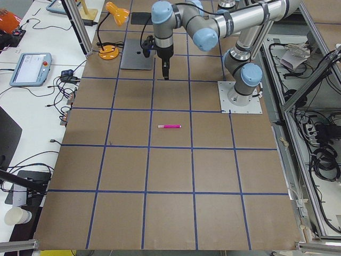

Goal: Place pen and mouse around notebook

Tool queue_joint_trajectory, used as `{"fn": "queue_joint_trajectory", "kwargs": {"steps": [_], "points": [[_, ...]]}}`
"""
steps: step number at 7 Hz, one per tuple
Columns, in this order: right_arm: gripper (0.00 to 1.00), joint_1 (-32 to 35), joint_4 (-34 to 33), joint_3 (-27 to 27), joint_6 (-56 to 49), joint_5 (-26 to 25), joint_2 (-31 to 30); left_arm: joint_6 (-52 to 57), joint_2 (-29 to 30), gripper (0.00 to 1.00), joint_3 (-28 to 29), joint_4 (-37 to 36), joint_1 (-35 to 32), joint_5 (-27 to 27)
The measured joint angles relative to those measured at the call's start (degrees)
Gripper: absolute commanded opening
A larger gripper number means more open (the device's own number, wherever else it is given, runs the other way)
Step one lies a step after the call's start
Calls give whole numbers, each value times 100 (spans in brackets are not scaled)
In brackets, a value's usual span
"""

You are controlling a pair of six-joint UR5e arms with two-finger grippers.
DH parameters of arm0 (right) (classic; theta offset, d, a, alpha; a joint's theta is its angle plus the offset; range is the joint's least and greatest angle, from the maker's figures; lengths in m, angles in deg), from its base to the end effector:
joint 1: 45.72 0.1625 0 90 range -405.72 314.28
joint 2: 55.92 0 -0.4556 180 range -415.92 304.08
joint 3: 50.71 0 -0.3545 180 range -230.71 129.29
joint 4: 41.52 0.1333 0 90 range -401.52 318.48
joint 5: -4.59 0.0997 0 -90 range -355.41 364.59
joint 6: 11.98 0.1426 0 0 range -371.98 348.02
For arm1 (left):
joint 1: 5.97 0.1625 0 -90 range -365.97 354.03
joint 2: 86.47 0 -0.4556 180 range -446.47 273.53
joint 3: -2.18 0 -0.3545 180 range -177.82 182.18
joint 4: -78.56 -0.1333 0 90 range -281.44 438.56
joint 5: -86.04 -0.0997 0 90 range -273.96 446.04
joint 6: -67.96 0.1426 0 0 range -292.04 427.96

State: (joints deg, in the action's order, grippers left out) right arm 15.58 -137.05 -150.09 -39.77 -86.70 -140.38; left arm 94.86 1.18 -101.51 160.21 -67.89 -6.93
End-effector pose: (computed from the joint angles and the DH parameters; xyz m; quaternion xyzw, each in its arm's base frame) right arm -0.1076 -0.4674 0.3678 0.0070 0.9966 0.0774 0.0288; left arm 0.0871 -0.4307 0.4006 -0.0096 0.9993 0.0351 0.0109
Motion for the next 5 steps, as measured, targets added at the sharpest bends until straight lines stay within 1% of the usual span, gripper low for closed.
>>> {"fn": "queue_joint_trajectory", "kwargs": {"steps": [1, 2, 3, 5], "points": [[100, -482, -791, -517, -432, -16, 66, 475, 157, 100, -721, -1023, 554, 14], [100, -740, -1494, -930, -662, -24, 163, 1117, 331, 100, -1258, -1880, 959, 38], [100, -840, -1993, -1205, -752, -25, 327, 1668, 554, 100, -1585, -2492, 1280, 109], [100, -887, -2416, -1366, -798, -27, 743, 2026, 1058, 100, -1820, -3061, 1535, 232]]}}
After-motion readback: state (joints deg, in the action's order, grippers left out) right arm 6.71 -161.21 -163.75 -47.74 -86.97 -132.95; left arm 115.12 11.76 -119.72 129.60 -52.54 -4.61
